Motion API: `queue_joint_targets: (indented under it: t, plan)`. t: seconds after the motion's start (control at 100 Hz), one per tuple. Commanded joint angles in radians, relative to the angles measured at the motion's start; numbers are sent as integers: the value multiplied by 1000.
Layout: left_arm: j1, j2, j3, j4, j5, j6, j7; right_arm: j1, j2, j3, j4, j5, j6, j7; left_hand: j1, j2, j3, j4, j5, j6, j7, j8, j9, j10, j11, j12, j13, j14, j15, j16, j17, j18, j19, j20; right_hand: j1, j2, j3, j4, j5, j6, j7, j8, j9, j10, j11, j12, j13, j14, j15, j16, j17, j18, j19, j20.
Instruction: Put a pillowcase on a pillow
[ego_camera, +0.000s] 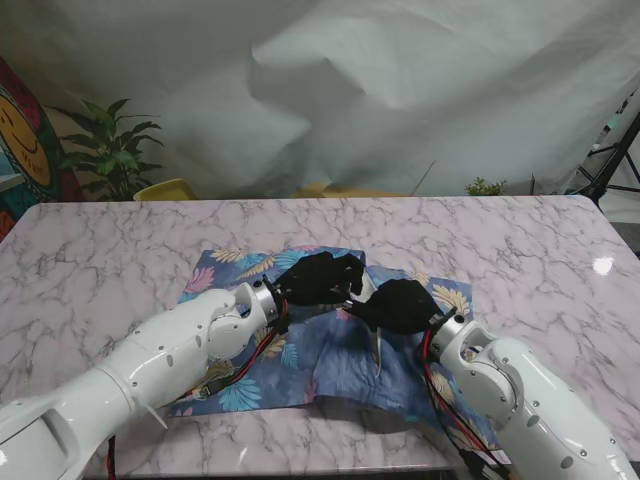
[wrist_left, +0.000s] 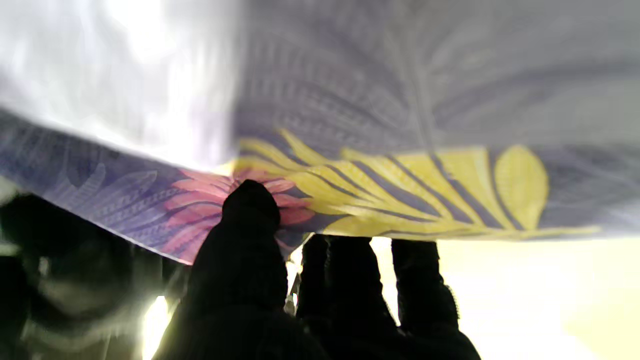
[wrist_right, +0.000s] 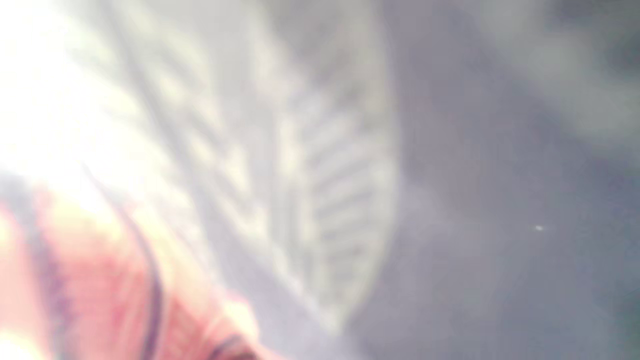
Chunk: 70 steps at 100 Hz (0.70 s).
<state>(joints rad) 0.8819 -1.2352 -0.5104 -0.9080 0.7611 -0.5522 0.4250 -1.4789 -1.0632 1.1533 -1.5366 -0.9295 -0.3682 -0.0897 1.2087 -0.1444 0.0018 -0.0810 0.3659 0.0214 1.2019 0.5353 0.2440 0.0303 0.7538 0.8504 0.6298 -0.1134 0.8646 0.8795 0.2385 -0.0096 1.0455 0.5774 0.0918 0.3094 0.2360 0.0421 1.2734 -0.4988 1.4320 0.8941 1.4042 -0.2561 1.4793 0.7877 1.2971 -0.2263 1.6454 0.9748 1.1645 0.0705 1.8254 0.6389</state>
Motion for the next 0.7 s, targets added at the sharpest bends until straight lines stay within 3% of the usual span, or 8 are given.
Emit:
queue_joint_targets:
  t: [0.0,0.08,0.19,0.26,0.32,0.36,0.51,0.69]
  plan:
    - [-4,-10,-11,-5,-5,-8,24,5,3,0,9,3,29,28,82,27,61,-14,-43,16,37,44,34,11,-31,-32,18,14,-58,-42,6,-18,-27,-32,18,-9,-27,-26,42,-2,-48,-57,47,77,-46,-38,32,-108,13,-48,4,26,28,-41]
    - [6,-19,-34,-8,-1,-16,70,16,4,-4,18,14,51,50,82,21,85,-18,-45,32,37,72,58,6,-71,-77,16,32,-122,-81,4,-28,-42,-60,29,-14,-36,-37,35,-1,-118,-111,48,76,-121,-76,32,-95,-51,-90,-8,38,-37,-84]
    - [11,-27,-40,-13,-2,-26,93,36,0,-20,46,34,57,45,82,17,100,-24,-49,41,36,97,93,3,-104,-125,17,64,-202,-133,2,-37,-58,-88,46,-23,-48,-48,-65,20,-261,-195,51,92,-363,-192,33,-25,-252,-210,-69,74,-205,-185]
    - [11,-39,-35,5,-19,-51,92,45,-4,-32,64,40,50,18,82,14,109,-25,-48,49,32,103,106,6,-118,-142,23,66,-244,-169,0,-41,-72,-101,55,-29,-56,-52,-244,49,-336,-218,-8,114,-589,-280,32,51,-492,-332,-208,72,-316,-208]
    - [8,-45,-25,21,-30,-70,86,47,-10,-40,75,57,36,-9,82,12,108,-24,-43,50,30,97,112,11,-141,-178,19,77,-271,-192,-1,-40,-85,-111,65,-38,-61,-56,-378,83,-390,-259,-144,130,-698,-289,25,97,-755,-437,-350,84,-421,-200]
    - [3,-48,-16,32,-30,-77,87,43,-14,-41,76,69,27,-24,82,14,107,-25,-44,51,30,96,110,14,-145,-188,19,77,-275,-197,-1,-40,-86,-112,77,-39,-74,-58,-459,108,-412,-317,-256,147,-764,-300,-36,114,-934,-440,-460,88,-509,-162]
    - [4,-50,-15,41,-50,-92,64,-3,-25,-22,27,61,57,-90,82,19,105,-25,-50,53,30,97,100,20,-149,-211,9,83,-287,-211,-12,-32,-100,-120,96,-53,-80,-62,-573,149,-473,-394,-499,187,-856,-379,-255,169,-1229,-508,-690,88,-653,-180]
    - [18,-34,-44,8,-56,-70,35,-113,-21,33,-155,-39,284,-67,82,34,88,-23,-60,56,27,97,87,25,-150,-243,-7,91,-297,-238,-23,-21,-114,-127,117,-132,-62,-67,-730,240,-584,-451,-713,265,-902,-429,-473,242,-1381,-636,-853,98,-721,-243]
